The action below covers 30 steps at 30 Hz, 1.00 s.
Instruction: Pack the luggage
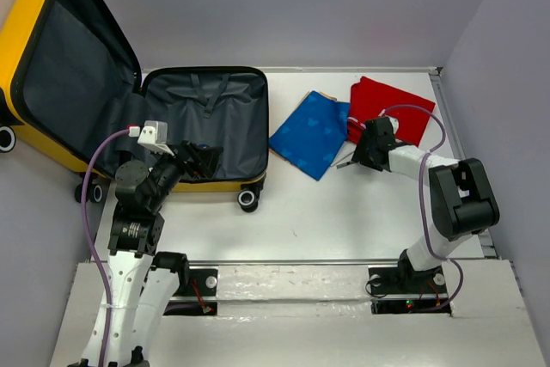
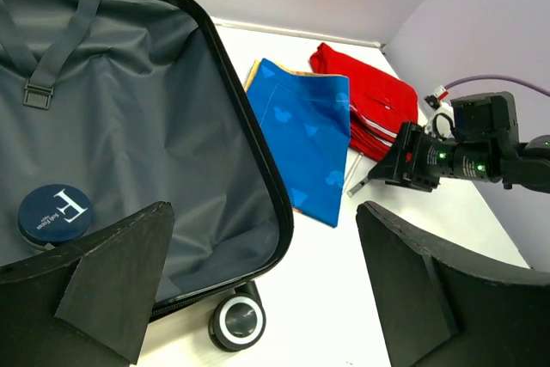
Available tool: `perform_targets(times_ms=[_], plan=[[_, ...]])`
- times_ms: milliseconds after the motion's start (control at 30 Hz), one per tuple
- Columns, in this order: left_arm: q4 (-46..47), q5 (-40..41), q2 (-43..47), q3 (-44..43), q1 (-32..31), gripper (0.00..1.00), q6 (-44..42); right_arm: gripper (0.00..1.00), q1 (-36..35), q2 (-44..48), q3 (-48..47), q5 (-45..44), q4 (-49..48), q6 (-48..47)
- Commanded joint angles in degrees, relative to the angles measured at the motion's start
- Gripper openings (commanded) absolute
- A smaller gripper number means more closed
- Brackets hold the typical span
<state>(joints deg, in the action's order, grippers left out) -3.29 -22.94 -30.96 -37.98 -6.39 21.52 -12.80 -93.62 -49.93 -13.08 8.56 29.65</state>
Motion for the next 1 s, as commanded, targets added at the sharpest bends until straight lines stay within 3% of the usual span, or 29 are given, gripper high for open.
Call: perform_targets(times_ms=[0, 167, 267, 433, 633, 700, 767, 967], plan=[[2.0, -1.8, -0.2, -1.9, -0.3, 0.99, 0.0, 0.53, 0.2, -0.5, -1.9, -0.8, -0.8, -0.5], [2.1, -1.8, -0.2, -2.0, -0.3, 0.99, 0.2, 0.39, -0.3, -0.9, -1.5, -1.8, 1.3, -1.7], [2.1, -1.8, -0.1, -1.8, -0.3, 0.99, 0.2, 0.38, -0.3, -0.1, -1.3, -1.3, 1.7, -2.3], [2.2, -1.8, -0.1, -1.9, -0.3, 0.99, 0.2, 0.5, -0.8, -2.4, -4.3, -0.9, 4.4, -3.5], [2.1, -1.9, 0.0, -1.9, -0.3, 0.99, 0.1, 0.5, -0.8, 4.3, -2.1, 1.3, 2.0, -1.3], [2.2, -2.0, -0.1, -1.9, -0.3, 0.99, 0.2, 0.6, -0.8, 5.1, -2.4, 1.2, 2.2, -1.3], [2.3, -2.1, 0.0, -1.9, -0.3, 0.99, 0.2, 0.64, -0.8, 4.4, -2.9, 0.5, 2.2, -1.0], [2.1, -1.9, 0.2, -1.8, -0.3, 0.99, 0.0, 0.63, -0.8, -1.9, -5.8, -0.1, 2.5, -0.4]])
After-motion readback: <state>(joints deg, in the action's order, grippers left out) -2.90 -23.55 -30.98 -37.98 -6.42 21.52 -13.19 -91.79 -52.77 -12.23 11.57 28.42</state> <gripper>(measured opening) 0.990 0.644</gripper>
